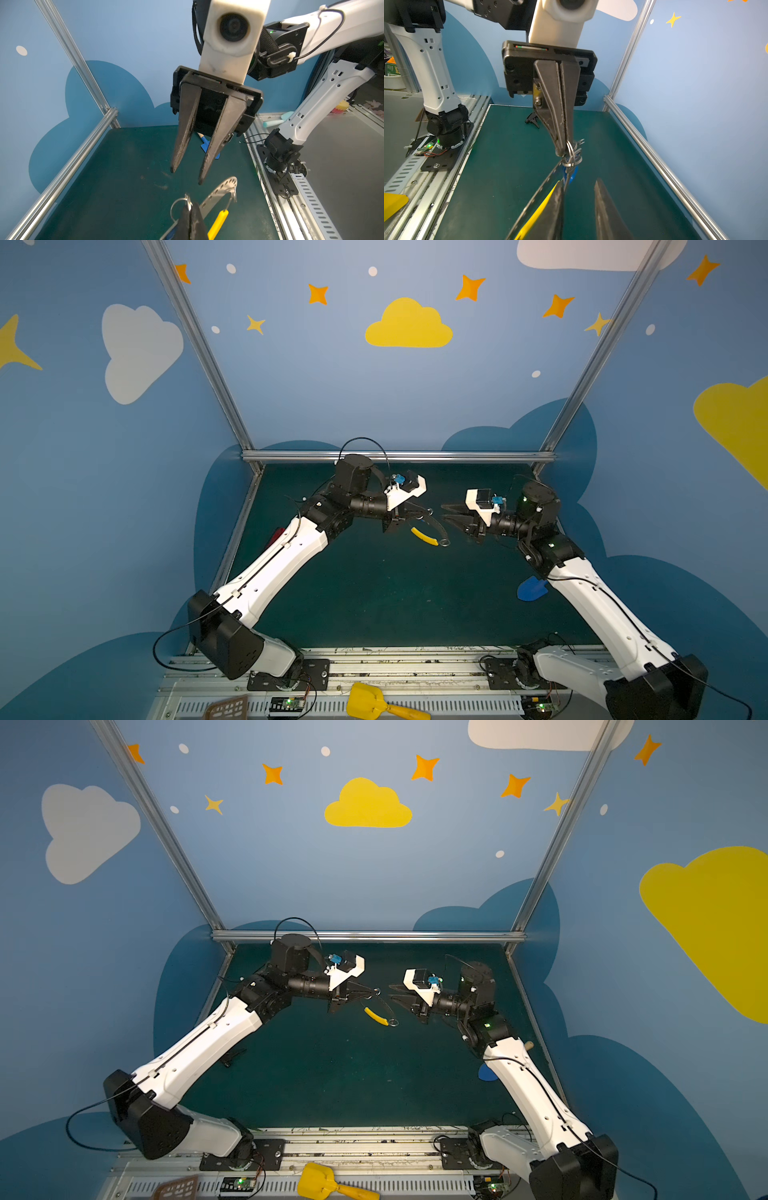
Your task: Put the keys on the keyring
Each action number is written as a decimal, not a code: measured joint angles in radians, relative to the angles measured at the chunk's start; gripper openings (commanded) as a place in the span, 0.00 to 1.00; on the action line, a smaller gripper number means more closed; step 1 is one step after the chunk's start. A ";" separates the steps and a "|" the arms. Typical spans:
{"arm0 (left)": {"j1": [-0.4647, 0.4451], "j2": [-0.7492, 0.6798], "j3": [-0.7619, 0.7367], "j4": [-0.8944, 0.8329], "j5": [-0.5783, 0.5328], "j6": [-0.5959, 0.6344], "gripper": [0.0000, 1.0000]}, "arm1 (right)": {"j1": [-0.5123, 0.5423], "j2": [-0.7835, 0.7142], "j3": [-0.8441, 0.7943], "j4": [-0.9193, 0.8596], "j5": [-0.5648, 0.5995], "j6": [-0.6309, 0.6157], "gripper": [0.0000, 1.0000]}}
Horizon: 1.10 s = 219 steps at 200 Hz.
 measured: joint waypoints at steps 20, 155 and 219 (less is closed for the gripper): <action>-0.001 0.021 0.034 -0.054 -0.007 0.025 0.03 | 0.003 0.004 0.000 0.007 -0.018 0.003 0.27; -0.053 0.082 0.157 -0.269 -0.077 0.160 0.03 | 0.055 0.055 0.021 -0.082 -0.041 -0.058 0.15; -0.071 0.117 0.212 -0.345 -0.118 0.214 0.04 | 0.052 0.055 0.021 -0.108 -0.039 -0.072 0.16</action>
